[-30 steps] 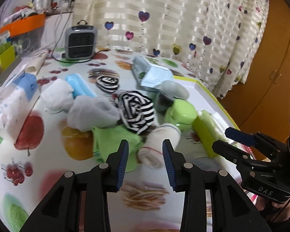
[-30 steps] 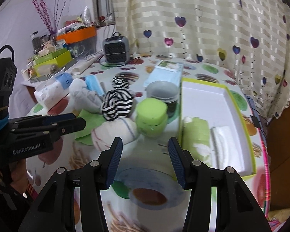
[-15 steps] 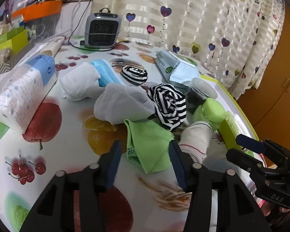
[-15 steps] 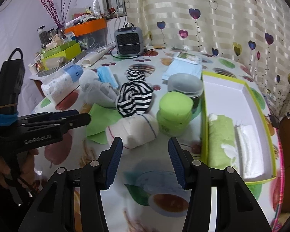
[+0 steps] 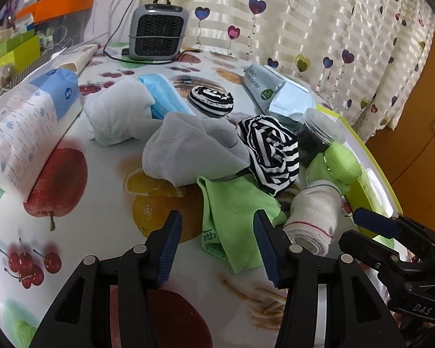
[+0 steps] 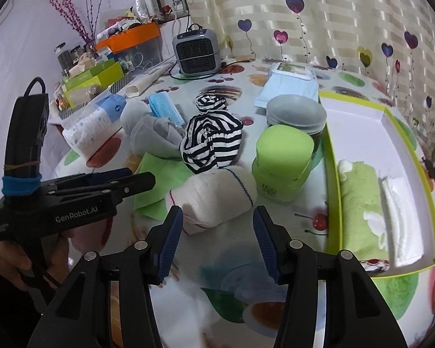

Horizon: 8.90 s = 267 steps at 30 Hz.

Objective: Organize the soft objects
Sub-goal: 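Move both tools back over the remaining pile of soft items, then grasp the green cloth with the left tool while the right tool grasps the white roll, then carry the green cloth and white roll toward the white box, then lower both items into the box and open both tools, then move both tools away from the box over the striped cloth and white glove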

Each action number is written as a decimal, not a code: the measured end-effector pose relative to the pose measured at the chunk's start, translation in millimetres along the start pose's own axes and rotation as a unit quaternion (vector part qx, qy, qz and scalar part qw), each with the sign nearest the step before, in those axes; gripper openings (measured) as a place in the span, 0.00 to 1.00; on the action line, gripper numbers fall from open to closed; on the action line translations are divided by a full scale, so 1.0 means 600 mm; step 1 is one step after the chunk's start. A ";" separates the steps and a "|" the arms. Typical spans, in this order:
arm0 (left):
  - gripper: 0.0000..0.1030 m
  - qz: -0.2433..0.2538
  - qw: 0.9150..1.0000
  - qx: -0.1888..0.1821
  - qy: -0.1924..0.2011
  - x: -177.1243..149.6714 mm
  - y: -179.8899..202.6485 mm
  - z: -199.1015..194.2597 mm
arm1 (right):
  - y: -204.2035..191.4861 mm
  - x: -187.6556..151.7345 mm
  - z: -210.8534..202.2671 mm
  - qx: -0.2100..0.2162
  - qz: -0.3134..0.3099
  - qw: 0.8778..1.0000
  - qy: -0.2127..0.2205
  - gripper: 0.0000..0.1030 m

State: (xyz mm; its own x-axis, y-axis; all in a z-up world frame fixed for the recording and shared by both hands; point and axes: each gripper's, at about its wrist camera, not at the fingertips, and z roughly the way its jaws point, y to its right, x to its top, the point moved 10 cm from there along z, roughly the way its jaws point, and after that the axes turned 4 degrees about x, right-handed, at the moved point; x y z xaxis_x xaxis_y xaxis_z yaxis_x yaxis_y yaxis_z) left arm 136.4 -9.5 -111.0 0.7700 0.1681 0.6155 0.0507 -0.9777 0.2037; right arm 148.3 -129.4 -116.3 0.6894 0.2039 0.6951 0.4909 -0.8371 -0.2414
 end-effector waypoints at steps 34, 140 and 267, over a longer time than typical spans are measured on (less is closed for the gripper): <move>0.09 0.049 0.995 -0.081 -0.016 -0.038 0.064 0.001 | 0.025 0.008 0.057 0.079 0.200 0.976 -0.026 0.56; 0.07 0.137 0.978 -0.153 0.046 0.055 0.312 -0.058 | 0.303 -0.014 -0.143 -0.085 0.197 0.974 0.066 0.49; 0.34 0.067 0.992 -0.103 0.035 0.014 0.195 -0.076 | 0.096 0.040 -0.129 -0.045 0.009 0.997 0.063 0.47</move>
State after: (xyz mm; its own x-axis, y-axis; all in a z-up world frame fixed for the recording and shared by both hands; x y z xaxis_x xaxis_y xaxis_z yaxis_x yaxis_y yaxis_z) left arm 119.5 -117.0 -47.1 0.7143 0.0537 0.6978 -0.1852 -0.9470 0.2625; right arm 151.8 -212.0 -61.1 0.6221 0.1281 0.7724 0.4259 -0.8831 -0.1966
